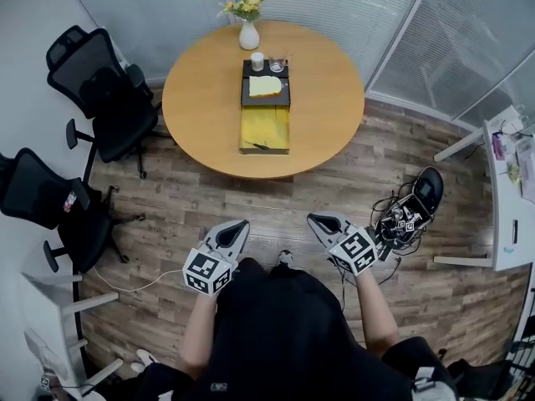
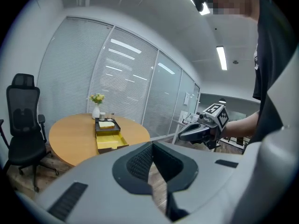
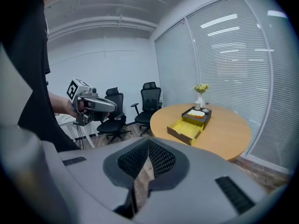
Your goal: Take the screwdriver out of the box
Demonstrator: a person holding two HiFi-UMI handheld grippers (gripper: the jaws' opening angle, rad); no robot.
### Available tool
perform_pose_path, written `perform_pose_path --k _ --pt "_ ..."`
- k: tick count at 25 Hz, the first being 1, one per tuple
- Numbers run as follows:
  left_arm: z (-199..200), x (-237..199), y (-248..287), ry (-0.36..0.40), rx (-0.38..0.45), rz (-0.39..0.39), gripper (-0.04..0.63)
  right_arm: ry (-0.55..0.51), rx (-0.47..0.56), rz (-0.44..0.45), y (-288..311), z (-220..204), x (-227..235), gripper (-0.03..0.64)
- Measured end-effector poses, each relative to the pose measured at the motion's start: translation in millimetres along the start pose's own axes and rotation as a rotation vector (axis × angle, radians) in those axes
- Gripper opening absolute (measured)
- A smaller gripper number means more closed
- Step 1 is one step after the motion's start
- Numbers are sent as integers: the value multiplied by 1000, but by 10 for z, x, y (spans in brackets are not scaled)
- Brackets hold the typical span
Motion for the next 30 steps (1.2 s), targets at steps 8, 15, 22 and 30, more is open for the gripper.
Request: perform_pose_path --k 8,15,22,30 --pt "4 -219 71 -31 -4 46 5 7 -22 54 307 35 172 6" --pt "35 -696 355 -61 -13 10 5 10 -58 37 668 172 390 6" --pt "226 -1297 682 -57 0 -41 5 59 -66 7 1210 338 810 6" --pt "301 -1977 830 -64 -18 -79 5 34 -103 -23 1781 494 997 8"
Point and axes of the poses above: the fingertips, and each gripper's own axes: y forward along the fingers, x to its right, z out of its top, the point moved 10 cm from there along -y, backward along the fingers, and after that the axes turned 8 degrees about x, right-handed, at the moved point
